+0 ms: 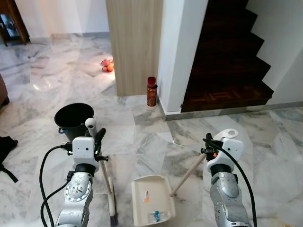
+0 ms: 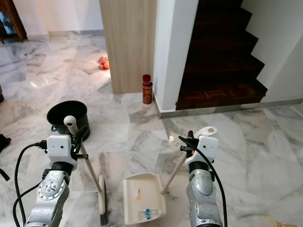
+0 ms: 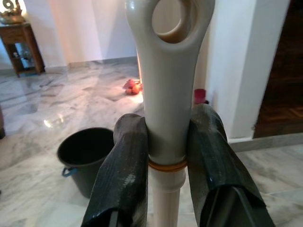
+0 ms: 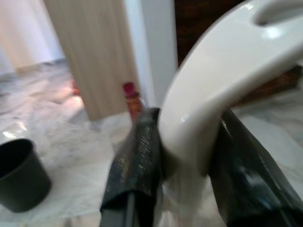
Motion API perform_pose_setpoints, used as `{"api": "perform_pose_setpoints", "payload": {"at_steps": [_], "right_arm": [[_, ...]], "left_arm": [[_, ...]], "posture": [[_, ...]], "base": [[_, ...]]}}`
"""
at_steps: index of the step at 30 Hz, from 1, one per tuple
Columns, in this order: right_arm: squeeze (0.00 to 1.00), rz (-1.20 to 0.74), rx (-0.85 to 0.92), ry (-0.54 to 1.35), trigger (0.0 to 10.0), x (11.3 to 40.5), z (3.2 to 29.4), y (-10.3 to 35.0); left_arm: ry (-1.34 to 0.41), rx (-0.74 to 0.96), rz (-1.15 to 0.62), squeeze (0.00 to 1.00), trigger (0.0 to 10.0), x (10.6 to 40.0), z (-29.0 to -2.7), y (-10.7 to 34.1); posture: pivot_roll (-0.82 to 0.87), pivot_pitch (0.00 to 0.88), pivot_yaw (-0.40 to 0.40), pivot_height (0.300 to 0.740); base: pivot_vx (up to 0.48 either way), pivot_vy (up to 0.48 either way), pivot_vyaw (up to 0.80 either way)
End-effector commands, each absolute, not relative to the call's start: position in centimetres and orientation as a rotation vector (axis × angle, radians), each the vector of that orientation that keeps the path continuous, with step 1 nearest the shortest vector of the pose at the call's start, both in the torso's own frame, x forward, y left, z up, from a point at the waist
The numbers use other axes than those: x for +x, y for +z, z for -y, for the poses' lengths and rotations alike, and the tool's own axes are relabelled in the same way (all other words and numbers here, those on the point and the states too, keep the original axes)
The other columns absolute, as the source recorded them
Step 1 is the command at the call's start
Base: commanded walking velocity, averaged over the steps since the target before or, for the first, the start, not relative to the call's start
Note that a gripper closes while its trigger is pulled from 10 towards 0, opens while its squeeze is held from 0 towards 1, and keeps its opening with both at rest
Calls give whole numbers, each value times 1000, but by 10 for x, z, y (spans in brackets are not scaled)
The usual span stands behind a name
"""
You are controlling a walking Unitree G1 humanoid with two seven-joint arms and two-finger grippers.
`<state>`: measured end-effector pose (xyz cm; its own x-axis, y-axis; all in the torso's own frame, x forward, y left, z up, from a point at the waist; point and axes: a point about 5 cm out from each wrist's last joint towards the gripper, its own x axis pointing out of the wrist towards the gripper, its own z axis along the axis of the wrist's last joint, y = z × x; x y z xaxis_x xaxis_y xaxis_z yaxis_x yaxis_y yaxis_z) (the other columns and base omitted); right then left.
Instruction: Sweep floor
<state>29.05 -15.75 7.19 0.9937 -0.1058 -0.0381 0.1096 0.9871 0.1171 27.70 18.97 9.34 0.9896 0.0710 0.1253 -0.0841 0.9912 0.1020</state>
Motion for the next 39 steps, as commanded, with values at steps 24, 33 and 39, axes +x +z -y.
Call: {"api": "perform_pose_setpoints", "payload": {"at_steps": [24,33,39], "right_arm": [[0,12,136,-104,10000,295,156,86],[0,12,122,-89,10000,294,154,86],[0,29,121,-68,10000,294,151,89]], "left_arm": [[96,95,163,0,10000,278,-190,105],[95,91,161,0,10000,277,-188,104],[100,92,159,0,10000,276,-190,104]], "posture": [[73,11,-11,740],[69,22,-11,740],[72,22,-13,740]], "base": [[0,267,0],[0,280,0],[0,286,446]]}}
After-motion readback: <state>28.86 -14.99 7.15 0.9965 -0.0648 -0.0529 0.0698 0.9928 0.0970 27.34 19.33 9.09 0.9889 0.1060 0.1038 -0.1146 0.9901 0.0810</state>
